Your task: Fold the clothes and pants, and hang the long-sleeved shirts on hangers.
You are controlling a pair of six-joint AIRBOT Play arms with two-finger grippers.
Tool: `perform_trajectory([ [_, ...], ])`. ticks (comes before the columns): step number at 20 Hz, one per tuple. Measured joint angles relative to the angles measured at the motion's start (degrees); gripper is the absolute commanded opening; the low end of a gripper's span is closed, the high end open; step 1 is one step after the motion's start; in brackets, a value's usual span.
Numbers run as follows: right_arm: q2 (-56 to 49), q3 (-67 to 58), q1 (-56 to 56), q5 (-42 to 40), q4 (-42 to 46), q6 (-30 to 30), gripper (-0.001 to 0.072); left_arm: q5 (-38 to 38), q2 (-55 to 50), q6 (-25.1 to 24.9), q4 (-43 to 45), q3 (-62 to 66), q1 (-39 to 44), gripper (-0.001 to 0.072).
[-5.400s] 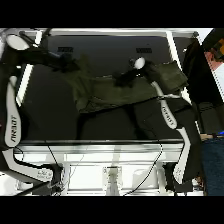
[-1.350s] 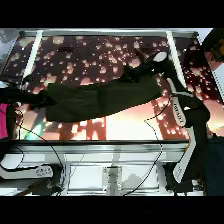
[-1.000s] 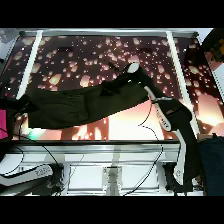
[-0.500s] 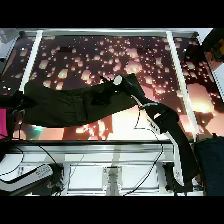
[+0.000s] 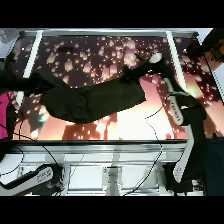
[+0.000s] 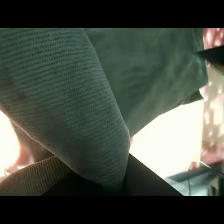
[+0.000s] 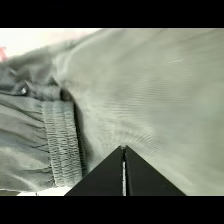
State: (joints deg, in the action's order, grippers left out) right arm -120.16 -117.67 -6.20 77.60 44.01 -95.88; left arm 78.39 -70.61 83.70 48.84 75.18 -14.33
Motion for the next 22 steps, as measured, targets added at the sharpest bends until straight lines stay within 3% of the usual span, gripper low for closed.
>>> perform_trajectory([
  [5, 2.95, -0.22, 11.67, 4.81, 0.63, 2.05, 0.0016, -10.03, -6.49, 14.23, 5.46, 6.67, 20.46, 0.0027],
  [12, 3.65, -0.22, 16.33, 6.56, 0.68, 4.50, 0.0017, -28.09, -28.33, 23.10, 0.68, 22.99, 40.41, 0.0035],
  [14, 3.69, -0.22, 16.63, 6.16, 0.17, 4.83, 0.0057, -36.06, -34.25, 24.04, -3.82, 26.73, 43.78, 0.0100],
  [15, 3.69, -0.22, 16.83, 5.86, -0.15, 4.90, 0.0128, -40.68, -36.48, 22.97, -6.80, 27.89, 45.18, 0.0166],
  [17, 3.72, -0.22, 17.46, 4.76, -1.09, 5.03, 0.0283, -49.00, -40.13, 19.76, -12.72, 29.44, 47.78, 0.0474],
  [18, 3.76, -0.22, 18.03, 4.00, -1.62, 5.07, 0.0289, -52.11, -41.59, 18.51, -14.80, 29.90, 48.92, 0.0512],
  [20, 3.78, -0.22, 19.37, 3.19, -3.87, 5.25, 0.0316, -57.29, -43.71, 16.92, -17.51, 30.47, 50.71, 0.0514],
  [21, 3.80, -0.22, 20.06, 2.75, -5.68, 5.55, 0.0417, -59.65, -44.41, 16.46, -18.36, 30.75, 51.34, 0.0514],
  [22, 3.82, -0.22, 20.76, 2.56, -7.19, 5.97, 0.0439, -61.90, -44.96, 16.09, -19.06, 31.10, 51.87, 0.0531],
])
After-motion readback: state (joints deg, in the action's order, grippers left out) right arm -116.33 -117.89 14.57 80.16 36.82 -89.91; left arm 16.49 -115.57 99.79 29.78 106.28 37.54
